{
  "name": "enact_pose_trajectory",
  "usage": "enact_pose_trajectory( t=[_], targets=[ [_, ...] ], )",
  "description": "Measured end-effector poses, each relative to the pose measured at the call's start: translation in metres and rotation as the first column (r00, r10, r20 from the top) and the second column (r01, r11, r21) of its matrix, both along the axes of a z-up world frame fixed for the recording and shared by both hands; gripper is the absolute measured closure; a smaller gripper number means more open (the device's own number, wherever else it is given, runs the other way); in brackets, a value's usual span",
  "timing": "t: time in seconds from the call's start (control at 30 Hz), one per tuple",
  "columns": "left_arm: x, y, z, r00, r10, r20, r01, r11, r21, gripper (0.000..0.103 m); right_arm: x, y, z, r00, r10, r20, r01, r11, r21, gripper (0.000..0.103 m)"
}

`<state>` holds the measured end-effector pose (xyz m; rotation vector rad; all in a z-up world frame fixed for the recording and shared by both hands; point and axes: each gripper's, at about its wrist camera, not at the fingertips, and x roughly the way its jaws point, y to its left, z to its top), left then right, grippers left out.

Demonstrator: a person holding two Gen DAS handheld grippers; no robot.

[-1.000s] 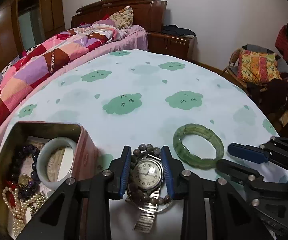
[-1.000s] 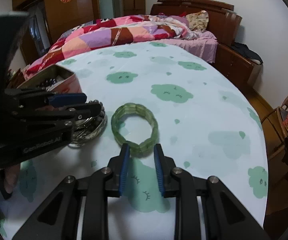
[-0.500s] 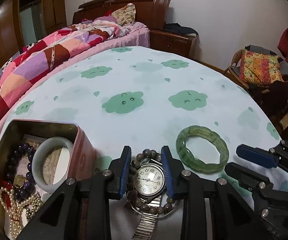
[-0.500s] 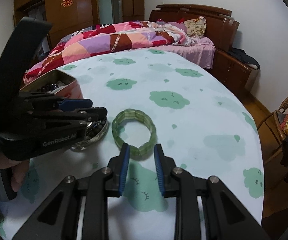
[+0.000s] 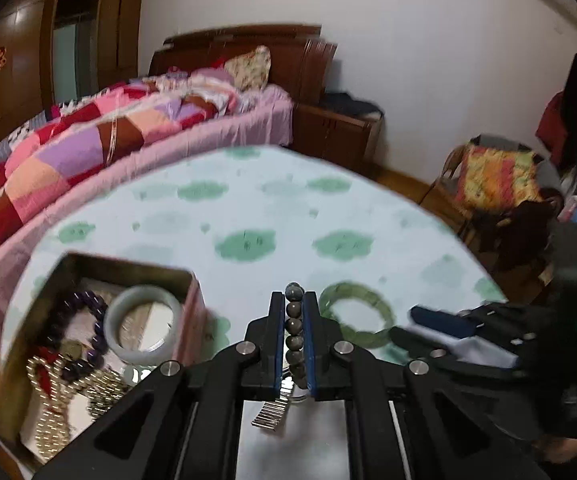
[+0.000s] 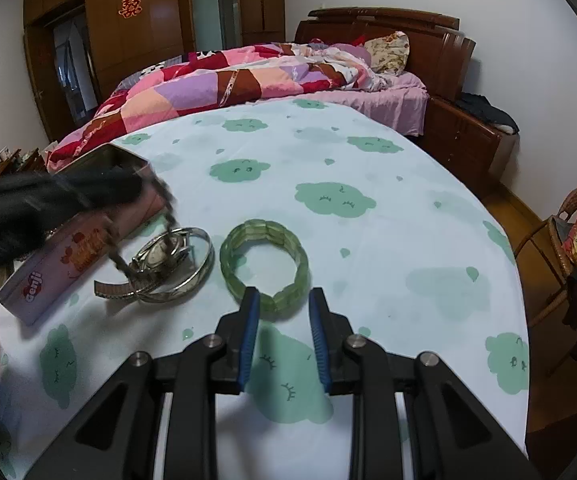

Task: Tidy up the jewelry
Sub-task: 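Grasp the dark wooden bead bracelet with the left tool and lift it, then grasp the green jade bangle with the right tool while the left tool holds the bracelet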

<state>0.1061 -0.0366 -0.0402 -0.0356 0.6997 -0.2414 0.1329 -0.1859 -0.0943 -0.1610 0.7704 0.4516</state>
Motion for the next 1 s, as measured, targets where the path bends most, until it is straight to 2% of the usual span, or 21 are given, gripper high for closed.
enact_pose_trajectory(
  t=[0.1, 0.2, 0.4, 0.5, 0.7, 1.0],
  targets=[
    [-0.008, 0.002, 0.017, 0.999, -0.012, 0.037, 0.013, 1.0, -0.027, 0.096, -0.002, 0.005, 0.004, 1.0, 0.02, 0.009, -0.02, 1.0, 0.003, 0.07],
    [-0.011, 0.001, 0.025, 0.998, -0.016, 0.059, 0.019, 0.999, -0.039, 0.096, -0.002, 0.017, 0.004, 0.997, 0.077, 0.003, -0.077, 0.997, -0.014, 0.061],
    [-0.013, 0.005, 0.026, 0.998, -0.005, 0.07, 0.009, 0.999, -0.048, 0.096, 0.005, 0.036, -0.001, 0.991, 0.135, -0.01, -0.135, 0.986, -0.101, 0.062],
    [-0.014, 0.01, 0.023, 0.998, 0.005, 0.062, -0.001, 0.999, -0.052, 0.096, 0.008, 0.039, -0.003, 0.991, 0.137, 0.006, -0.134, 0.978, -0.161, 0.07],
    [-0.018, 0.015, 0.02, 0.998, 0.022, 0.054, -0.018, 0.998, -0.063, 0.096, 0.005, 0.037, -0.005, 0.988, 0.156, 0.015, -0.149, 0.965, -0.216, 0.079],
    [-0.021, 0.021, 0.016, 0.999, 0.029, 0.044, -0.025, 0.997, -0.075, 0.096, 0.01, 0.043, -0.005, 0.984, 0.18, 0.01, -0.173, 0.958, -0.229, 0.077]
  ],
)
